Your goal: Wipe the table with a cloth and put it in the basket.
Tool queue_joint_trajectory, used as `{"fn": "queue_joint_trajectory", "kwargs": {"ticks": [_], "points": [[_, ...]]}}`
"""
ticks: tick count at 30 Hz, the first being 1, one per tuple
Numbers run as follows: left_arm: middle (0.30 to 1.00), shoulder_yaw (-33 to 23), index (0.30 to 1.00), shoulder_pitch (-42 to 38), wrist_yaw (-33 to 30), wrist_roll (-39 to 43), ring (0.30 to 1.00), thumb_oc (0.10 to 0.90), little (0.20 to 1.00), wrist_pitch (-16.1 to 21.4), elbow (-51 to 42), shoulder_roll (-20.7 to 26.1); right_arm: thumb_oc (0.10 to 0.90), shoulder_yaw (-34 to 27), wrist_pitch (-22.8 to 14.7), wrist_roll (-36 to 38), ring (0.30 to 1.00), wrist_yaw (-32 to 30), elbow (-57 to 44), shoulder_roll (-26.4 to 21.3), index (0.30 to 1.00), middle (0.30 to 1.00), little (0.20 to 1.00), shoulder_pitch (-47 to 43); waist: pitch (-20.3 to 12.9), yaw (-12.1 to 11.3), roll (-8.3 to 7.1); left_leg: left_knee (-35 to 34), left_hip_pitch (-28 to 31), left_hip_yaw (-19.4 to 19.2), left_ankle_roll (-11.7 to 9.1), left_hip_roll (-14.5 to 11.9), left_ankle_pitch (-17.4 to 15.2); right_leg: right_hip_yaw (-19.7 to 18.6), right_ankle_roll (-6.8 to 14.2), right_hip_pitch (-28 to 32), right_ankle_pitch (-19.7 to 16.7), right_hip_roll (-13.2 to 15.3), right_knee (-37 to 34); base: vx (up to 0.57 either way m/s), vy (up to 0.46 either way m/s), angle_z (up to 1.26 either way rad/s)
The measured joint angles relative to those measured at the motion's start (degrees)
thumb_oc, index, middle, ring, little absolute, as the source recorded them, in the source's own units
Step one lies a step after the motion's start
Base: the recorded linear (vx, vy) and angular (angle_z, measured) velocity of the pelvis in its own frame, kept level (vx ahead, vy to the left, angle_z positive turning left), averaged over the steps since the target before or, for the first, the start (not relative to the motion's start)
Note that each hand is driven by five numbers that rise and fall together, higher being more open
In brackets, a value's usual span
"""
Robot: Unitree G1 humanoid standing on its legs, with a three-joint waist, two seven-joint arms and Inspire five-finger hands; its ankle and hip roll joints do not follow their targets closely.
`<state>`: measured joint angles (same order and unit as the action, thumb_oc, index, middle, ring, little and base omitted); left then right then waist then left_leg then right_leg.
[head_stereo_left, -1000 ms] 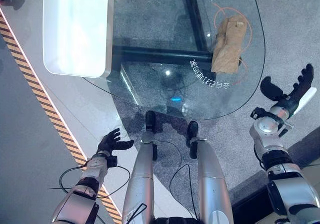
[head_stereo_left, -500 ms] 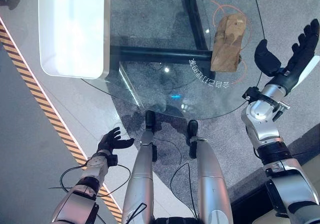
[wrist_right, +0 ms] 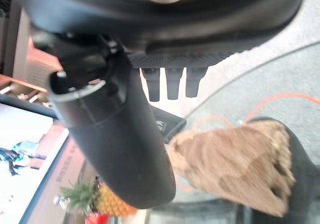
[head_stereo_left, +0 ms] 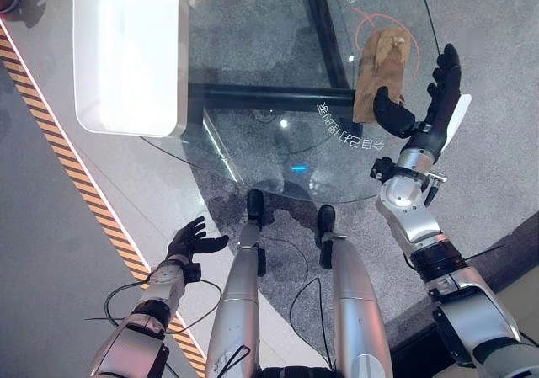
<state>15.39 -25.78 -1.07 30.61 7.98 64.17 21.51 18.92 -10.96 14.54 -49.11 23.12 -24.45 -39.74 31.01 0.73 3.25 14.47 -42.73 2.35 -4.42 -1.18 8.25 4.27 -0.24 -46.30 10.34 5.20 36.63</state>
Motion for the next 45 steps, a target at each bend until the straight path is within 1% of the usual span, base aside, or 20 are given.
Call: {"fn": "queue_joint_trajectory", "kwargs": {"ticks": [2, 7, 10, 15, 18, 22, 28, 30, 40, 43, 45], "points": [[0.900, 0.03, 0.900, 0.06, -0.04, 0.00, 0.900, 0.800, 0.900, 0.13, -0.02, -0.83, 0.800, 0.67, 1.20, 0.16, 0.900, 0.26, 0.01, 0.17, 0.900, 0.900, 0.900, 0.01, -0.03, -0.58, 0.31, -0.61, 0.33, -0.14, 0.00, 0.02, 0.32, -0.08, -0.01, 0.00, 0.00, 0.07, 0.05, 0.00, 0.000, 0.00], [0.900, 1.98, 0.900, 1.41, -0.73, -0.03, 0.900, 0.800, 0.900, 0.29, 0.07, -1.08, 0.800, 2.03, 3.61, 2.18, 0.900, 0.67, 0.13, 2.40, 0.900, 0.900, 0.900, 0.01, -0.06, -0.56, 0.38, -0.84, 0.71, -0.15, -0.05, 0.01, 0.37, -0.08, -0.12, 0.13, 0.07, 0.06, 0.26, 0.00, 0.000, 0.00], [0.900, 1.97, 0.900, 1.50, -0.83, -0.10, 0.900, 0.800, 0.900, 0.33, 0.10, -1.54, 0.800, 2.55, 4.78, 3.61, 0.900, 0.68, 0.16, 2.44, 0.900, 0.900, 0.900, -0.02, -0.06, -0.65, 0.38, -0.86, 0.76, -0.15, -0.11, 0.00, 0.44, -0.06, -0.12, 0.19, 0.07, 0.07, 0.30, 0.00, 0.000, 0.00], [0.900, 2.00, 0.900, 1.55, -0.83, -0.23, 0.900, 0.800, 0.900, 0.45, 0.21, -2.36, 0.800, 2.78, 6.48, 3.70, 0.900, 0.66, 1.92, 2.90, 0.900, 0.900, 0.900, -0.24, -0.09, -0.74, 0.44, -1.41, 1.89, -0.15, -0.07, 0.00, 0.64, -0.05, -0.13, 1.12, 0.08, 0.09, 0.24, 0.00, 0.000, 0.00], [0.900, 2.06, 0.900, 1.57, -0.84, -0.26, 0.900, 0.800, 0.900, 1.29, 0.22, -2.49, 0.800, 2.96, 7.93, 3.89, 0.900, 0.62, 4.48, 3.01, 0.900, 0.900, 0.900, -1.83, -0.10, -0.68, 0.57, -1.46, 2.14, -0.15, -0.13, -0.04, 0.37, -0.06, -0.22, 1.31, 0.14, 0.07, 0.29, 0.00, 0.000, 0.00], [0.900, 2.11, 0.900, 1.57, -0.84, -0.27, 0.900, 0.800, 0.900, 1.40, 0.31, -2.58, 0.800, 2.92, 9.52, 4.70, 0.900, -0.17, 5.88, 2.88, 0.900, 0.900, 0.900, -3.38, -0.11, -0.75, 0.90, -1.45, 2.16, -0.17, -0.11, -0.06, 0.33, -0.07, -0.23, 1.31, 0.13, 0.06, 0.32, 0.01, 0.003, 0.00], [0.900, 3.07, 0.900, 1.57, -0.84, -0.27, 0.900, 0.800, 0.900, 1.40, 0.36, -2.94, 0.800, 2.70, 9.85, 4.66, 0.900, -3.93, 11.26, 2.91, 0.900, 0.900, 0.900, -7.41, -0.08, -1.60, 1.95, -1.43, 2.46, -0.21, -0.20, -0.03, 0.82, -0.07, -0.32, 1.41, 0.18, 0.15, 0.82, 0.00, 0.000, 0.00], [0.900, 4.21, 0.900, 1.57, -0.84, -0.27, 0.900, 0.800, 0.900, 1.39, 0.42, -2.94, 0.800, 2.67, 9.86, 4.66, 0.900, -4.17, 12.86, 2.83, 0.900, 0.900, 0.900, -8.40, -0.06, -2.02, 2.01, -1.43, 2.65, -0.21, -0.27, -0.04, 0.86, 0.01, -0.54, 1.41, 0.36, 0.22, 1.24, 0.00, 0.000, 0.00], [0.900, 4.49, 0.900, 1.58, -0.82, -0.26, 0.900, 0.800, 0.900, 1.12, 0.51, -3.07, 0.800, 2.68, 11.04, 4.60, 0.900, -5.29, 17.03, 2.80, 0.900, 0.900, 0.900, -10.71, -0.05, -2.16, 2.22, -1.46, 2.69, -0.19, -0.32, -0.05, 0.56, 0.05, -0.68, 1.33, 0.46, 0.23, 1.45, 0.00, 0.000, 0.00], [0.900, 4.51, 0.900, 1.58, -0.82, -0.26, 0.900, 0.800, 0.900, 0.99, 0.32, -3.11, 0.800, 2.69, 11.87, 4.60, 0.900, -5.89, 17.07, 2.80, 0.900, 0.900, 0.900, -10.72, -0.03, -2.17, 2.61, -1.47, 2.64, -0.19, -0.31, -0.05, 0.57, 0.07, -0.68, 1.31, 0.46, 0.23, 1.45, 0.00, 0.000, 0.00], [0.900, 4.51, 0.900, 1.57, -0.82, -0.25, 0.900, 0.800, 0.900, 0.82, 0.16, -3.17, 0.800, 2.71, 12.35, 4.60, 0.900, -6.17, 17.09, 2.80, 0.900, 0.900, 0.900, -10.73, -0.03, -2.16, 3.15, -1.51, 2.64, -0.19, -0.26, -0.04, 0.61, 0.07, -0.67, 1.31, 0.46, 0.23, 1.40, 0.00, 0.000, 0.00]]}}
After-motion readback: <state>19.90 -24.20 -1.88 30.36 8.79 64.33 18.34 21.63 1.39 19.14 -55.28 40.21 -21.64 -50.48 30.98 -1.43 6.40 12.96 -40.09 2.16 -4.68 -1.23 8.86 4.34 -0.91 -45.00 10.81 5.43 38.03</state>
